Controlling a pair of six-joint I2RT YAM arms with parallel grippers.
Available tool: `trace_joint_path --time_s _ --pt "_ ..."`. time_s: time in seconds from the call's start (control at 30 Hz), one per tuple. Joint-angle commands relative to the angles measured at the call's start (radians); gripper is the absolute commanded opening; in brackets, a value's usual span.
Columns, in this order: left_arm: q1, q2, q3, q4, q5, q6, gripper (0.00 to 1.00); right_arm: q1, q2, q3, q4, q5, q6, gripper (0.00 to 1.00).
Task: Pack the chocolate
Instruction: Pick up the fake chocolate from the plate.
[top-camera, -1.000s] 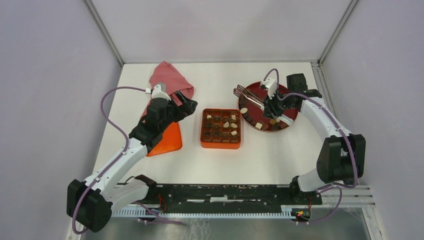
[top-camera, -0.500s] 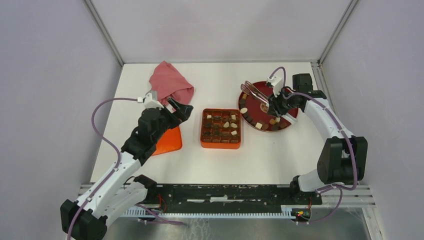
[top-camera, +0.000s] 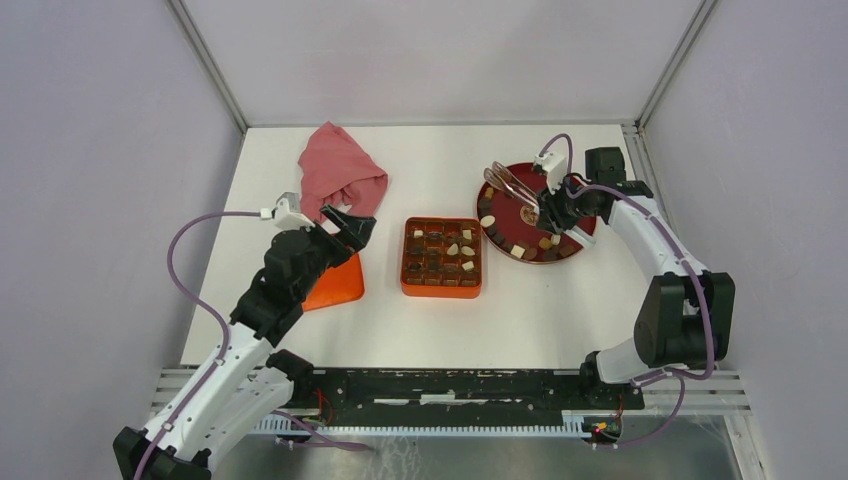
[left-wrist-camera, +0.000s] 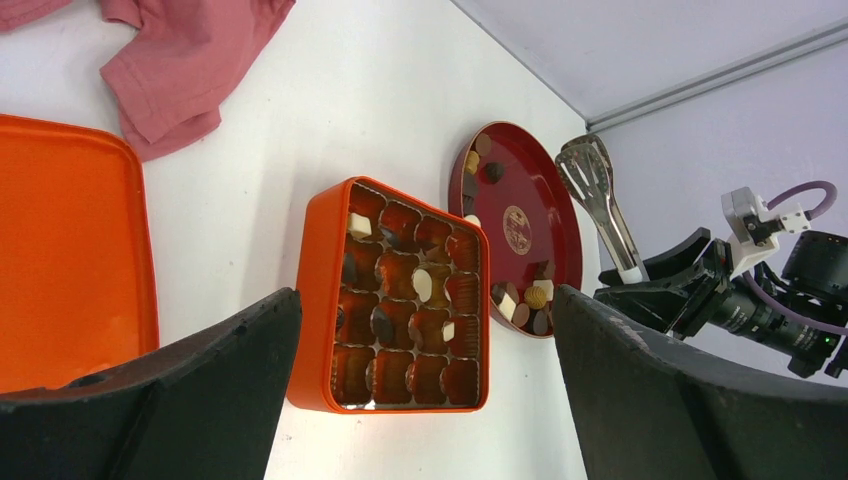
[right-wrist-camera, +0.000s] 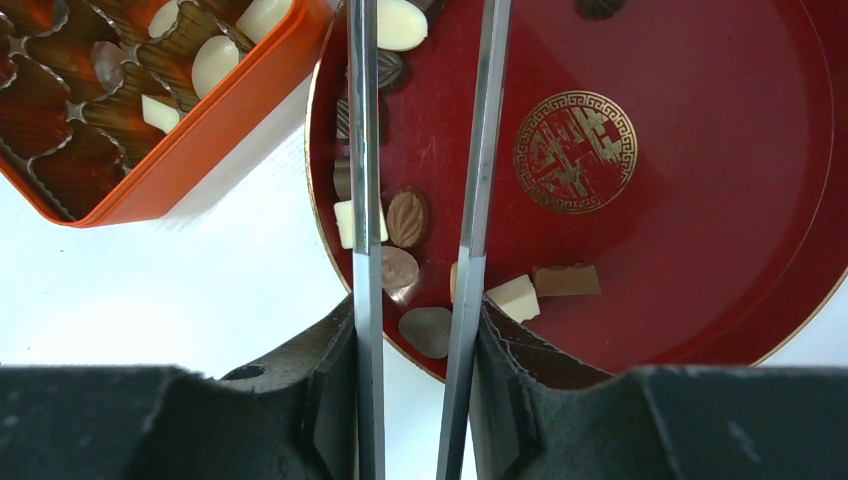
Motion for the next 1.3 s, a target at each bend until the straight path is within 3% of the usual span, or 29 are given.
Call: trace_joint_path --time_s 0.0,0.63,1.0,1.27 --pt "0.000 -0.008 -0.002 0.004 -0.046 -0.035 0.99 -0.010 0.009 0.036 0.030 0.009 -0.013 0.41" --pt "0.000 -0.007 0.006 -0.010 -0.048 -0.005 0.99 -0.020 0.072 0.131 -0.030 0.056 -0.012 0.41" --pt "0.000 -0.052 -0.043 -0.017 -0.094 -0.007 1.00 -0.019 0.156 0.200 -0.075 0.174 -0.081 0.40" --pt "0.000 -0.015 -0.050 0.020 -0.086 -0.018 0.99 -0.021 0.184 0.158 -0.085 0.278 -0.130 0.41"
